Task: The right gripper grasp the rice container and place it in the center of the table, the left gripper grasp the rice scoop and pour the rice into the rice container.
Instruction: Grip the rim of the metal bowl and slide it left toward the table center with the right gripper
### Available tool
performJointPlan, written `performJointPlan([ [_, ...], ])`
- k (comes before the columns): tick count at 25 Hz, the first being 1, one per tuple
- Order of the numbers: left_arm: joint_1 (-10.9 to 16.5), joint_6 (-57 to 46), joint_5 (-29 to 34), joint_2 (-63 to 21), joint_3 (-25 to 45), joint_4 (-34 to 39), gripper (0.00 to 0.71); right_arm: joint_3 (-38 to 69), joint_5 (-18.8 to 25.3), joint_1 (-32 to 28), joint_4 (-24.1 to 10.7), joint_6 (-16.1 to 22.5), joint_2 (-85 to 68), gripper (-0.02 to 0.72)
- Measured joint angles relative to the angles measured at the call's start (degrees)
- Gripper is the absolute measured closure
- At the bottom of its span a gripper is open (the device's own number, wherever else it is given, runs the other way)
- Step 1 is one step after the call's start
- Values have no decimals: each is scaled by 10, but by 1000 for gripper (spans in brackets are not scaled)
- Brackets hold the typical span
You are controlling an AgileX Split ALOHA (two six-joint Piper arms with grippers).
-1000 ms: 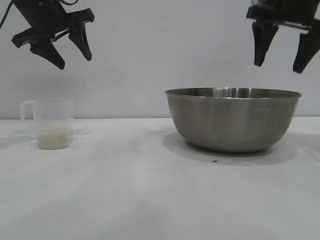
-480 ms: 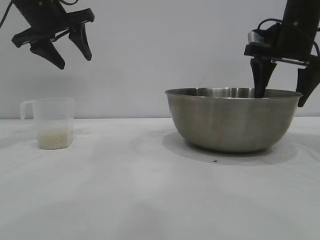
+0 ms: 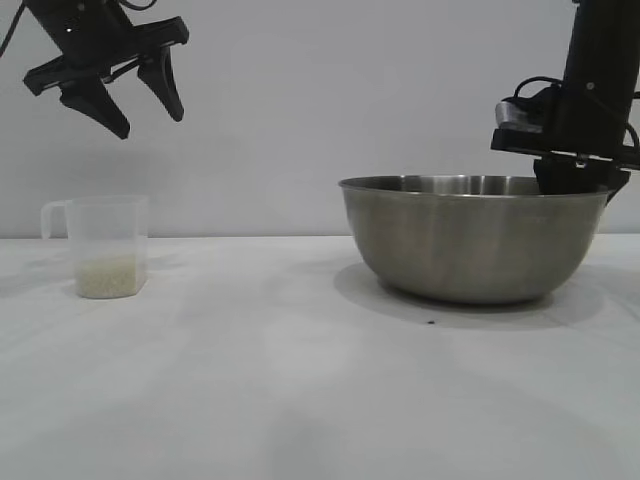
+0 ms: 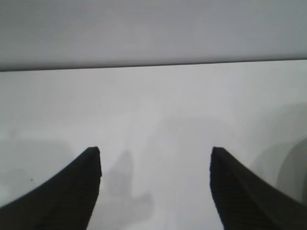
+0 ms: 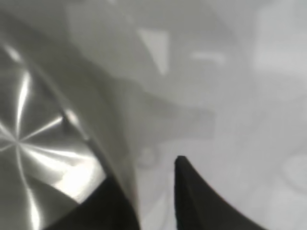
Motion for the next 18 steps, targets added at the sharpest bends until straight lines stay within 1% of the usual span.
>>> performJointPlan([
  [2,0,0,0,0,0,0,245,0,-1,0,21,-6,-1,703],
  [3,0,0,0,0,0,0,245,0,-1,4,26,-6,-4,703],
  [5,0,0,0,0,0,0,245,0,-1,16,26,-10,-9,703],
  [10,0,0,0,0,0,-1,245,1,-3,65,28,-14,-15,703],
  [13,0,0,0,0,0,-2,245,20,-5,91,31,-15,-22,703],
  [18,0,0,7,0,0,-2,245,49,-5,108,28,-15,-25,703],
])
